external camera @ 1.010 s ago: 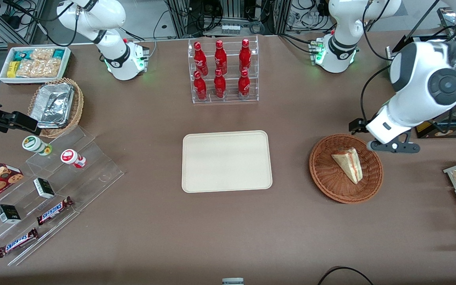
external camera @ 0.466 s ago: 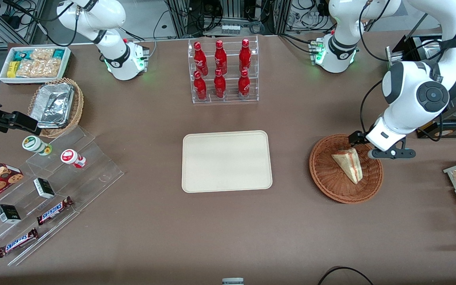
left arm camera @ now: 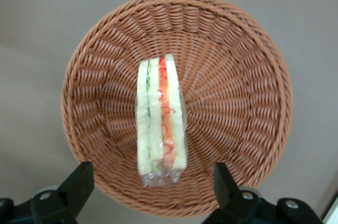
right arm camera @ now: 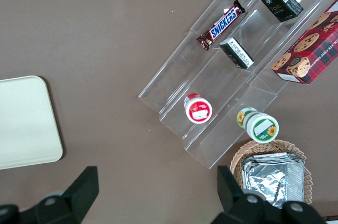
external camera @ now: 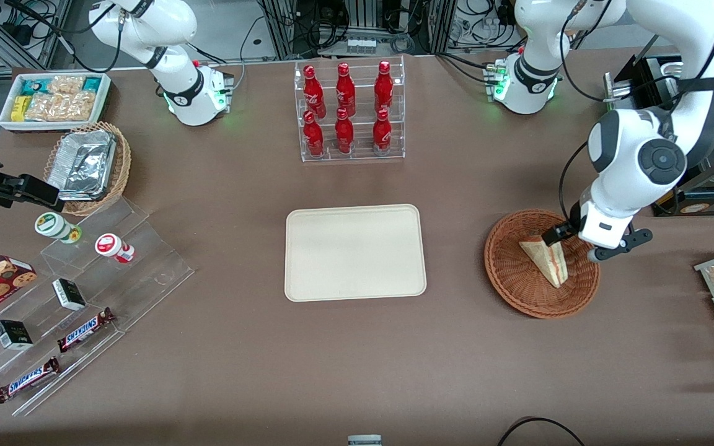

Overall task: Place sandwich from basket to tray
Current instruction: 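Lower the left gripper and close it on the wrapped sandwich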

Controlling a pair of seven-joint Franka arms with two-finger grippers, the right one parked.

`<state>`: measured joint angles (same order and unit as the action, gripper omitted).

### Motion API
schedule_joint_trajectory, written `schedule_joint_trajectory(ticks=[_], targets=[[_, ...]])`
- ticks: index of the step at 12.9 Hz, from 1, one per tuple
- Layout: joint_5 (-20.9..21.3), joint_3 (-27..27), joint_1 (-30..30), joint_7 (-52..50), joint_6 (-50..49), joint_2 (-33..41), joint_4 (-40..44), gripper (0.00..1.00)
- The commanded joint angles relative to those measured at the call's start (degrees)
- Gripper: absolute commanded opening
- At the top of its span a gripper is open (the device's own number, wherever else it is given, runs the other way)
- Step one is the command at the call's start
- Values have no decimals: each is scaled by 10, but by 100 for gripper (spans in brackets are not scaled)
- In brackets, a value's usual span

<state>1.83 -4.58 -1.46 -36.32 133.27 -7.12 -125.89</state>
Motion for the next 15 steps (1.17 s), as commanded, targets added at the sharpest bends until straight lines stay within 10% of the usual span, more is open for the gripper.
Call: schedule_joint_trajectory(ticks=[1,12,14,15], targets=[[-2,0,-5,-86,30,-17,-3,100],[-1,2,-4,-86,85,-96,-8,98],[-1,2,-3,-84,76,-88,-19,13],[-1,2,-3,-82,71,-83,-23,0]])
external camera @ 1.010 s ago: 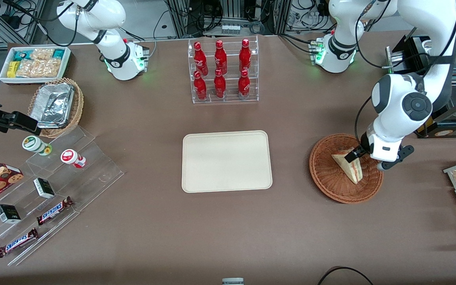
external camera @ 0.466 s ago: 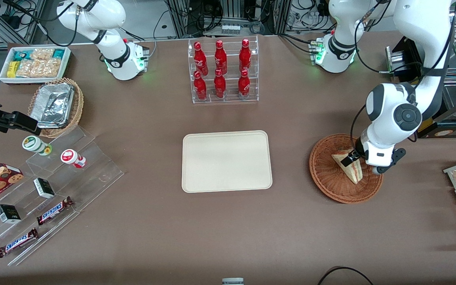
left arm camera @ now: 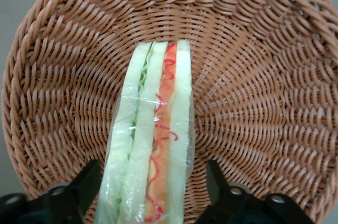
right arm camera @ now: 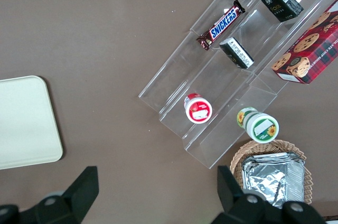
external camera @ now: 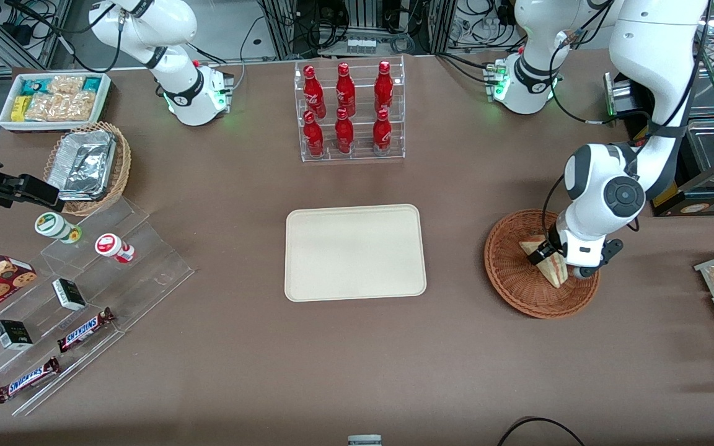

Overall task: Place sandwich from basket to tray
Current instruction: 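Lower the left gripper and close it on the wrapped sandwich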

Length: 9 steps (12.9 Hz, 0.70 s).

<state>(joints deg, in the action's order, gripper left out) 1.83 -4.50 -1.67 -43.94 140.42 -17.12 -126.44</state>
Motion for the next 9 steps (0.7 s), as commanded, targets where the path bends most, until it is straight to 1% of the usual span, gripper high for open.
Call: schedule_joint_trajectory(ticks=[1,3,4,7,9], targets=[[0,1,-1,-2,-25,22,-16,0],[25,0,-1,21,-79,48,-9,0],[26,-2,-3,44,-110,52,13,0],[26,-30,-22,69,-211,39,107,0],[25,-38,-58,75,-250,17,168,0]])
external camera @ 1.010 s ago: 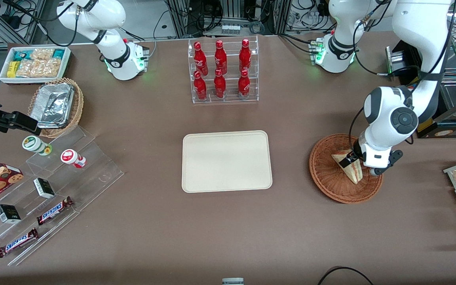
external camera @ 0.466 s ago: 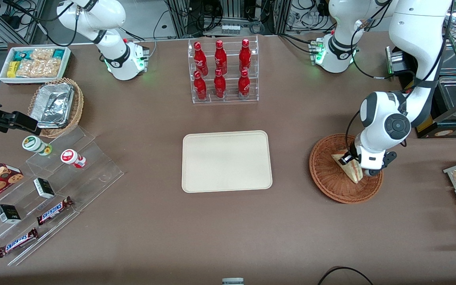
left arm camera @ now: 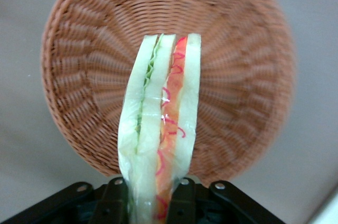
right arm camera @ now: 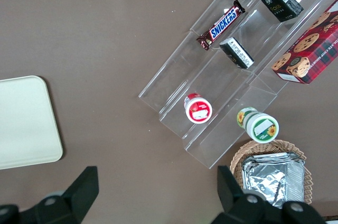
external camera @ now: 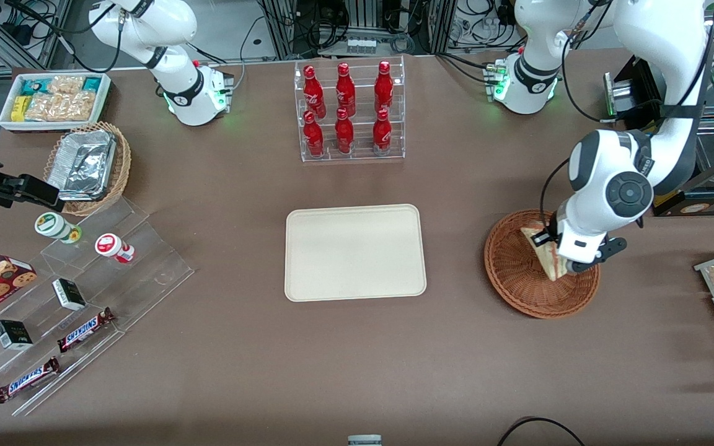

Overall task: Place sandwich from basket to tray
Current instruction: 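Lift the sandwich and carry it with the left gripper over the cream tray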

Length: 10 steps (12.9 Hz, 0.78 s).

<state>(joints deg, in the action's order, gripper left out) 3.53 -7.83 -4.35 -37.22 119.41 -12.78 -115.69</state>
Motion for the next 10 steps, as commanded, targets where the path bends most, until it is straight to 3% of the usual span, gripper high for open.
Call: schedule_joint_trajectory(ticks=[1,4,6,10], targets=[[3,-6,-50,22,-57,-36,87,0],[-4,-8,-124,27,-59,-81,141,0],[-33,-8,-180,2,-59,-127,197,0],[-33,-7,-269,-76,-60,-226,308,0]])
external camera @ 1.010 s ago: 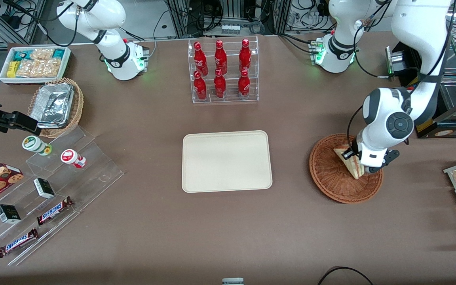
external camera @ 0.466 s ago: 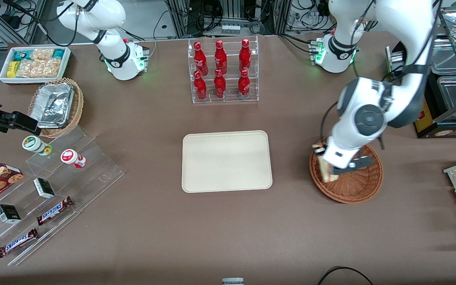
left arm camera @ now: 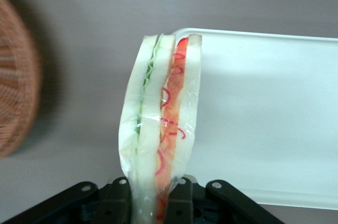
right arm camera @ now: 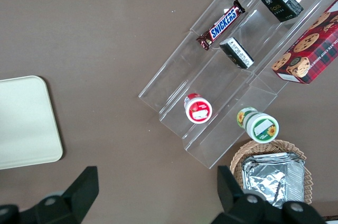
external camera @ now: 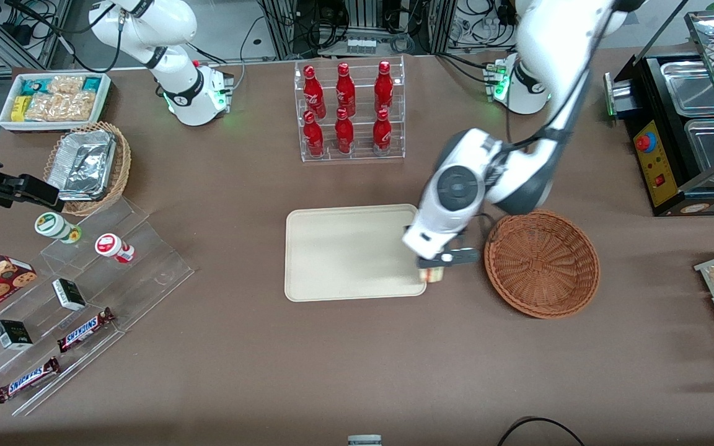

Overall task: Place sandwich from basket to tray
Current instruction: 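Lift the sandwich and carry it with the left gripper over the cream tray, then lower the sandwich onto the tray and open the left gripper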

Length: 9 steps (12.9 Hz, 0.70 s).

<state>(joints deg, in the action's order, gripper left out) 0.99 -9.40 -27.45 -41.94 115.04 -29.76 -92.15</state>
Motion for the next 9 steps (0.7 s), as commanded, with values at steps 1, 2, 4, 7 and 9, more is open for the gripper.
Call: schedule_joint_trajectory(ticks=[1,2,4,7,9], targets=[[-7,9,-52,-52,-14,-76,92,0],[-6,9,-66,-69,-13,-98,118,0],[-6,9,-86,-80,-13,-134,162,0],[-5,9,-110,-112,-14,-181,218,0],[-4,9,-119,-139,-14,-197,233,0]])
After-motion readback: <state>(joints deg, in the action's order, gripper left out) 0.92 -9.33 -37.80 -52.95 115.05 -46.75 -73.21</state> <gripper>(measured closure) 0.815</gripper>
